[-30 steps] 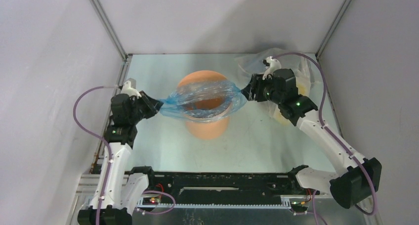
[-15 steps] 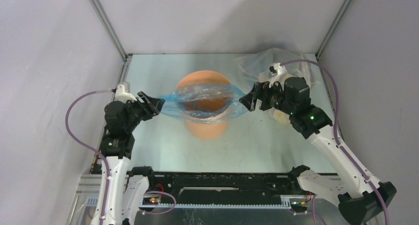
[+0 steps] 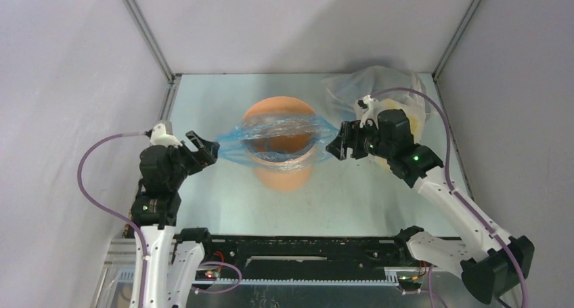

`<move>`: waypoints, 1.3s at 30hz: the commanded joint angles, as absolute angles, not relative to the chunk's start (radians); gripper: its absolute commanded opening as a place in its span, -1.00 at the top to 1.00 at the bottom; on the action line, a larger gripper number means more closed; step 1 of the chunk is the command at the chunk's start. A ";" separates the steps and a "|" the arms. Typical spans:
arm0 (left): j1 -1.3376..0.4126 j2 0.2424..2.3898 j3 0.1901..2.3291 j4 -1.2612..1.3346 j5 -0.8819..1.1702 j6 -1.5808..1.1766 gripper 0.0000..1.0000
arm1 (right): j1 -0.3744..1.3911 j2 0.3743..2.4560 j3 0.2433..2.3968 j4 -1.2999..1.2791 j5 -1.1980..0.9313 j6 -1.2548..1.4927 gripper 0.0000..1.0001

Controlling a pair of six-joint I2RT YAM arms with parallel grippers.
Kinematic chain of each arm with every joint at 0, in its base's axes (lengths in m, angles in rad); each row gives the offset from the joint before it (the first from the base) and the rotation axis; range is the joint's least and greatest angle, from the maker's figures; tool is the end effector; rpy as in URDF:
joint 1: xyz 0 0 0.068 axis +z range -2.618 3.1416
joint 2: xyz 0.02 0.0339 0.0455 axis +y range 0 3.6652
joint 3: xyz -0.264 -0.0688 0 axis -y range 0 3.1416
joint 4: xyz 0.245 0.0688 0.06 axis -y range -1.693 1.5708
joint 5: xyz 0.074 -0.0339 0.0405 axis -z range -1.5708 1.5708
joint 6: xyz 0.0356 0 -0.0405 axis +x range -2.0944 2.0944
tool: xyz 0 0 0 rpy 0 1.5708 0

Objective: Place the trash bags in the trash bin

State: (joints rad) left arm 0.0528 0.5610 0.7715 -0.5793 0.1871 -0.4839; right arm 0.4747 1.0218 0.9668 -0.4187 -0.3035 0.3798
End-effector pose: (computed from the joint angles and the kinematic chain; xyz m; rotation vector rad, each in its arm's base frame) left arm 0.1253 0.0000 0.3245 -0.3976 1.9207 -0.4664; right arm 0.1964 0.1129 0.3359 -0.2982 2.1066 0.8313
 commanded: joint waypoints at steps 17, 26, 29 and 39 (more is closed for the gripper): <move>0.013 0.481 0.795 -0.579 0.505 -0.439 -0.34 | 0.483 1.072 0.936 -0.280 -0.273 0.315 -0.76; -0.258 0.458 0.741 -0.496 0.163 -0.630 -0.43 | 0.611 0.879 0.936 -0.325 0.052 0.118 -0.82; -0.303 0.473 0.759 -0.500 0.085 -0.653 -0.42 | 0.653 0.854 0.936 -0.289 0.037 0.065 -0.79; -0.370 0.603 0.817 -0.506 0.002 -0.721 -0.42 | 0.967 1.082 1.082 -0.144 0.206 -0.302 -0.64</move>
